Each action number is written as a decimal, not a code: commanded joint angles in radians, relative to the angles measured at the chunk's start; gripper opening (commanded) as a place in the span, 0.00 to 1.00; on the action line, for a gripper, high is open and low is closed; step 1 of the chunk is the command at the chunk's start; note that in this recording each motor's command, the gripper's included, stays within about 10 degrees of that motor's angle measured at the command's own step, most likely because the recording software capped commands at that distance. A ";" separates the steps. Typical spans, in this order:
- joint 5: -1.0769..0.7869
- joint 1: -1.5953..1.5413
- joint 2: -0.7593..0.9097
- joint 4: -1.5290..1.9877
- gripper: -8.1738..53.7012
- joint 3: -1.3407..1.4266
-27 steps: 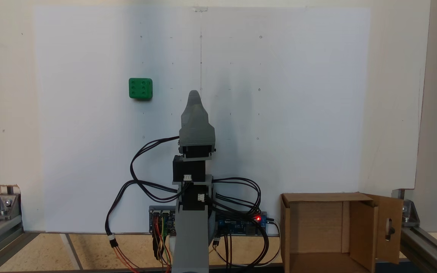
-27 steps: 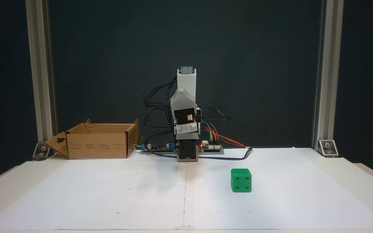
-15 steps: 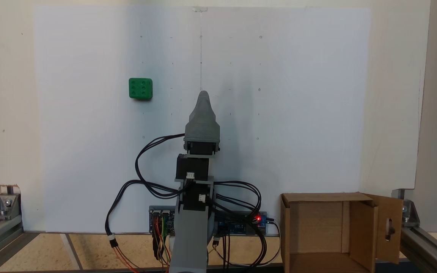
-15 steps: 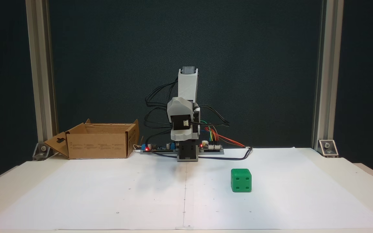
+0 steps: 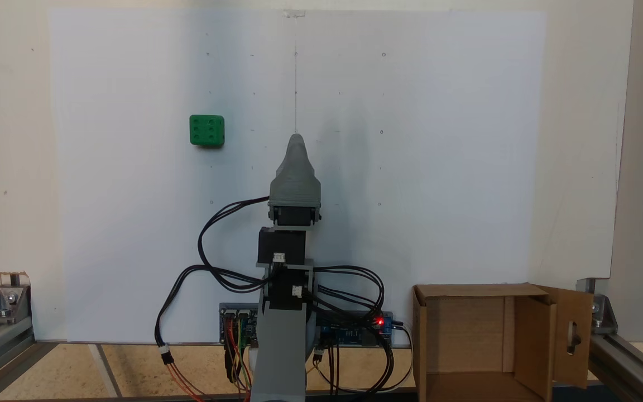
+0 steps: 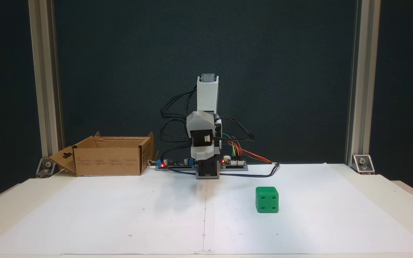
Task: Grasp a green dice and put it in the bin.
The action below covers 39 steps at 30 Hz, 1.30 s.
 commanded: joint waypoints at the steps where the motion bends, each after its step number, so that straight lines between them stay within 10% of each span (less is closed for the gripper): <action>1: -0.038 -0.037 0.112 0.000 0.83 0.048; 24: -0.020 -0.083 0.103 1.179 0.81 -0.742; 39: 0.322 -0.287 -0.365 2.164 0.83 -1.413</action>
